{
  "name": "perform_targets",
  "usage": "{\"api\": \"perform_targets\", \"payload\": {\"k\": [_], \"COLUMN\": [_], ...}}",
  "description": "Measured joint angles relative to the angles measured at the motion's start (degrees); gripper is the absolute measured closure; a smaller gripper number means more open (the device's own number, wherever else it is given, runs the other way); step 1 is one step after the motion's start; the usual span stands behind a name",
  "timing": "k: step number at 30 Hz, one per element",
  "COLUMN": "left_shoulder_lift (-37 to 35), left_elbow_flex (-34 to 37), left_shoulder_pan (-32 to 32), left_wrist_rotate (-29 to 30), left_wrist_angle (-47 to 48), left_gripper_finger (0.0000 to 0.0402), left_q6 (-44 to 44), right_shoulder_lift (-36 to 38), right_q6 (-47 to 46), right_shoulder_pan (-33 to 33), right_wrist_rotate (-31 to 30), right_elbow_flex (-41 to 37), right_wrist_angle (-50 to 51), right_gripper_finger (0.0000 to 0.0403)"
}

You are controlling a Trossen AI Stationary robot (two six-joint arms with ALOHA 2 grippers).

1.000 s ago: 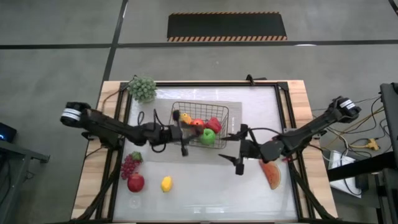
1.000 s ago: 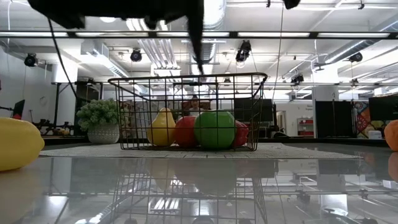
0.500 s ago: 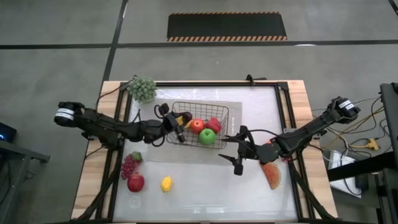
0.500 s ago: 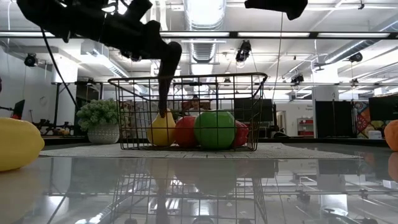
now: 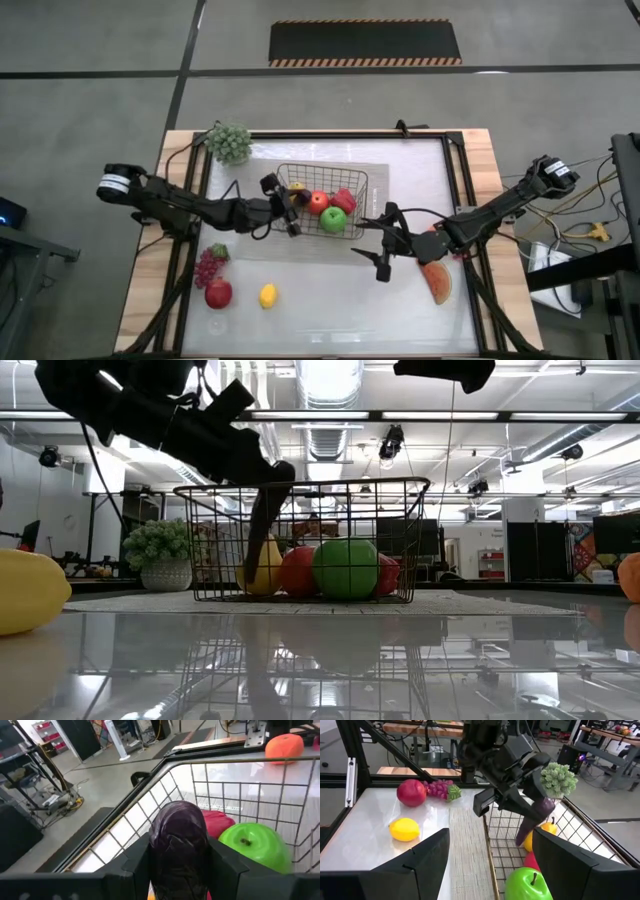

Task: Build produce basket
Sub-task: Put the eggplant into the wire basket, then put the orange into the wire basket

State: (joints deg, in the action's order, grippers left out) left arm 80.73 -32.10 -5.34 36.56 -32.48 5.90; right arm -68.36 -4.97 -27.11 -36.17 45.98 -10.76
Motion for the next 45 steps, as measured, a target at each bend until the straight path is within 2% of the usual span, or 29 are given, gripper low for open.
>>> {"api": "perform_targets", "payload": {"k": [16,30,45], "left_shoulder_lift": [0.34,0.39,-1.23], "left_elbow_flex": [-0.02,-0.01,-1.51], "left_shoulder_pan": [0.00,0.00,-2.21], "left_wrist_rotate": [-0.75,-1.46,-2.78], "left_wrist_angle": [0.60,0.56,0.54], "left_gripper_finger": [0.0273,0.0199,0.0194], "left_q6": [-2.28,-2.56,0.81], "right_shoulder_lift": [0.02,0.02,0.02], "right_q6": [-0.43,-0.44,-1.01], "right_shoulder_pan": [0.00,0.00,0.00], "right_wrist_rotate": [0.07,0.12,0.12], "right_elbow_flex": [-0.02,-0.02,-0.02], "right_wrist_angle": [0.09,0.09,0.81], "right_gripper_finger": [0.0125,0.0120,0.0127]}}
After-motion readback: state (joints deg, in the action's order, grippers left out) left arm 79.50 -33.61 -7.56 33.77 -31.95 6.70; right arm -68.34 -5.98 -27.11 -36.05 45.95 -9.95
